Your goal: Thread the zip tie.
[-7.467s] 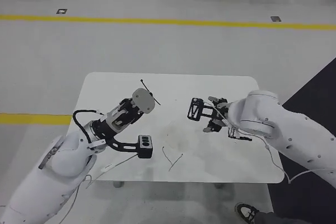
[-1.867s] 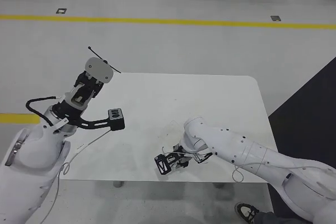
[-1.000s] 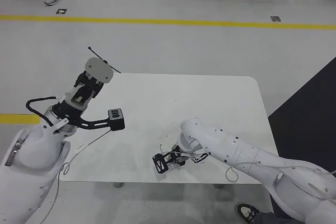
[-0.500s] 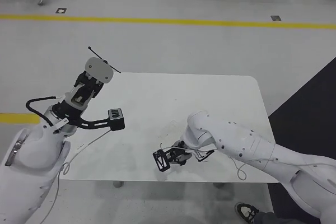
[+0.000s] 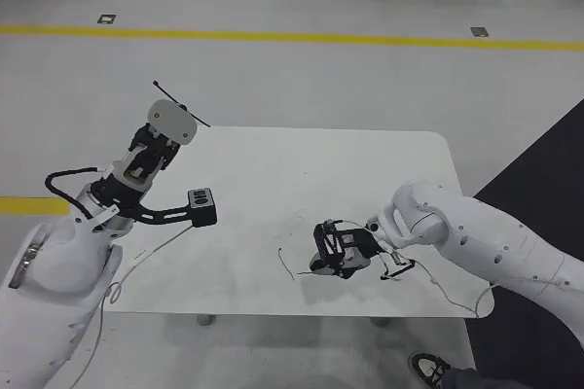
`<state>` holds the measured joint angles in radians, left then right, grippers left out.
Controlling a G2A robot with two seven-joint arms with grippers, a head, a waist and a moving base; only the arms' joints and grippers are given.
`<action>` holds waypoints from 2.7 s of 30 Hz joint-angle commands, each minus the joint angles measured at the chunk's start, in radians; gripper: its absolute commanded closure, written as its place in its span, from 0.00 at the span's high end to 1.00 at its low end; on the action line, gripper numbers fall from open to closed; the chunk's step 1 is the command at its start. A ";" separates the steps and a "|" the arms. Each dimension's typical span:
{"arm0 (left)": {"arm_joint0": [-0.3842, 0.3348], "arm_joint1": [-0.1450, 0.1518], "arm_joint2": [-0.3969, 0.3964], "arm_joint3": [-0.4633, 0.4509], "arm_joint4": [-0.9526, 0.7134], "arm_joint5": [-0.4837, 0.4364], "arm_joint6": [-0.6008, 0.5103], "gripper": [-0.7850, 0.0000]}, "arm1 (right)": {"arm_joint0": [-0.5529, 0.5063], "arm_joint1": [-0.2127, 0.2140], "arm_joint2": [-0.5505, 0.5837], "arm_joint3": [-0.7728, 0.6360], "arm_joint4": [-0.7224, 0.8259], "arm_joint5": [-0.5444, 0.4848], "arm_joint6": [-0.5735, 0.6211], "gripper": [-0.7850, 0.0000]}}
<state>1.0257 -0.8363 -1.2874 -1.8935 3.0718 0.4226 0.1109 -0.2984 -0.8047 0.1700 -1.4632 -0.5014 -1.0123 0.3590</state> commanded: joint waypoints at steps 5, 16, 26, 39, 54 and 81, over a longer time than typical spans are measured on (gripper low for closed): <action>0.000 0.000 0.000 0.000 0.000 0.000 0.000 0.00 | -0.038 0.105 0.000 0.002 -0.191 0.000 -0.387 0.00; 0.000 0.000 0.000 0.000 0.000 0.000 0.000 0.00 | -0.047 0.105 0.005 -0.004 -0.168 0.001 -0.410 0.00; 0.000 0.000 0.000 0.000 0.000 0.000 0.000 0.00 | -0.131 0.129 0.035 0.084 0.269 0.000 -0.573 0.00; 0.000 0.000 0.000 0.000 0.000 0.000 0.000 0.00 | -0.210 0.144 0.108 0.067 1.300 0.000 0.069 0.00; 0.000 0.000 0.000 0.000 0.000 0.000 0.000 0.00 | -0.225 0.133 0.144 0.107 1.407 0.000 0.200 0.00; 0.000 0.000 0.000 0.000 0.000 0.000 0.000 0.00 | -0.263 0.076 0.253 0.036 1.653 0.572 0.277 0.00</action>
<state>1.0257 -0.8363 -1.2874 -1.8935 3.0718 0.4226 0.1109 -0.5617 -0.7287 0.4226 -1.4274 1.1515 -0.4407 0.6357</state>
